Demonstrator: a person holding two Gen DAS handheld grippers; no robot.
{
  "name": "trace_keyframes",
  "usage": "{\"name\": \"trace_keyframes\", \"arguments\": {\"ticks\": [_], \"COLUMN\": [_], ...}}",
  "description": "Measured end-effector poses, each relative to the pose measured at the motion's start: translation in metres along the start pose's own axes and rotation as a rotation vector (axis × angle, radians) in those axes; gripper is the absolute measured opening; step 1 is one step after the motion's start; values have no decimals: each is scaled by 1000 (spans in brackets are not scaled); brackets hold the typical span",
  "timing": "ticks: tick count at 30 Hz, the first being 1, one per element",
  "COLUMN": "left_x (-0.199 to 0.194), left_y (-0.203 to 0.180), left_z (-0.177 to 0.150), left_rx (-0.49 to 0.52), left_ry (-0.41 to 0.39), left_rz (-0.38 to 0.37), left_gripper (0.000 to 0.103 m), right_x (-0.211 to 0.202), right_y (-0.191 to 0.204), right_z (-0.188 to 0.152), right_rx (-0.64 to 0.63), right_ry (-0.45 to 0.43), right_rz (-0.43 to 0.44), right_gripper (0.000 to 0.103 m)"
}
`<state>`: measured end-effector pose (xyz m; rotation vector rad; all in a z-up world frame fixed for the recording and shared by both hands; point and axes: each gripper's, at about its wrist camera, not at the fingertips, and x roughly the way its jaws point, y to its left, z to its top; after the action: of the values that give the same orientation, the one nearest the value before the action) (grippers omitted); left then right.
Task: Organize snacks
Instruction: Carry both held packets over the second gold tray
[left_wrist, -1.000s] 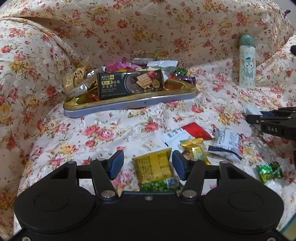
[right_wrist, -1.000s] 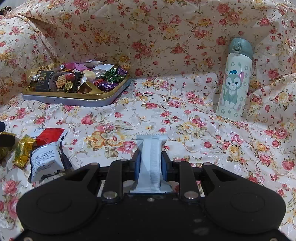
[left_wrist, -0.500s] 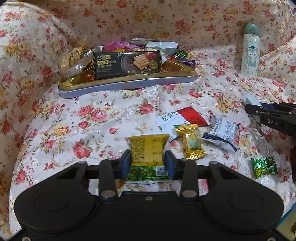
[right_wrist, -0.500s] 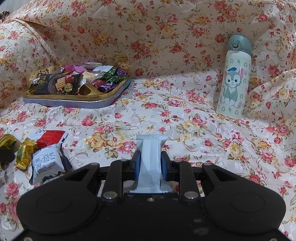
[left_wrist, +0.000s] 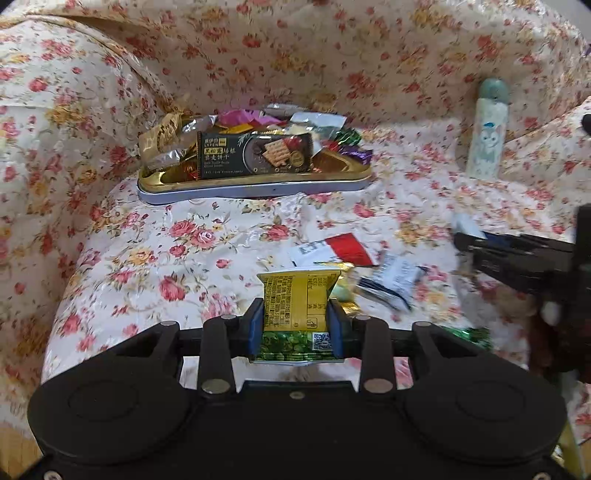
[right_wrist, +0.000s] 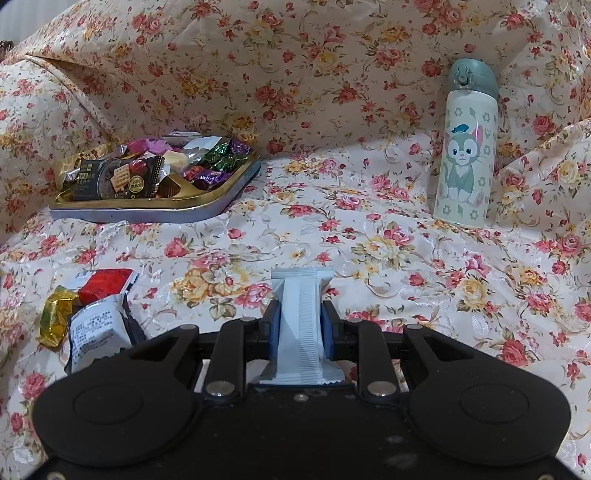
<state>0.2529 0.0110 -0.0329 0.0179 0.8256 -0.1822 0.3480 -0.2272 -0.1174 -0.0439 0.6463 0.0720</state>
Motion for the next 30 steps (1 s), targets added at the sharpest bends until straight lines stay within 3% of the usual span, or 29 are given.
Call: {"name": "trace_keyframes", "arguments": {"ticks": [5, 9, 16, 23, 30], "left_x": [-25, -37, -44, -43, -43], "left_y": [-14, -16, -13, -9, -8], "left_z": [-13, -26, -44, -54, -58], "left_rx": [9, -29, -73, -95, -104], "left_ry": [19, 68, 121, 156, 182], "left_rz": [37, 17, 14, -2, -24], "left_gripper": [44, 44, 44, 44, 44], "right_x": [1, 1, -9, -39, -85], "right_y": [0, 2, -2, -5, 8], "right_z": [0, 1, 13, 15, 16], "right_rx": [0, -20, 17, 43, 73], "right_ry": [0, 8, 116, 190, 205], "right_rz": [0, -8, 5, 42, 128], "right_gripper": [24, 23, 22, 22, 22]}}
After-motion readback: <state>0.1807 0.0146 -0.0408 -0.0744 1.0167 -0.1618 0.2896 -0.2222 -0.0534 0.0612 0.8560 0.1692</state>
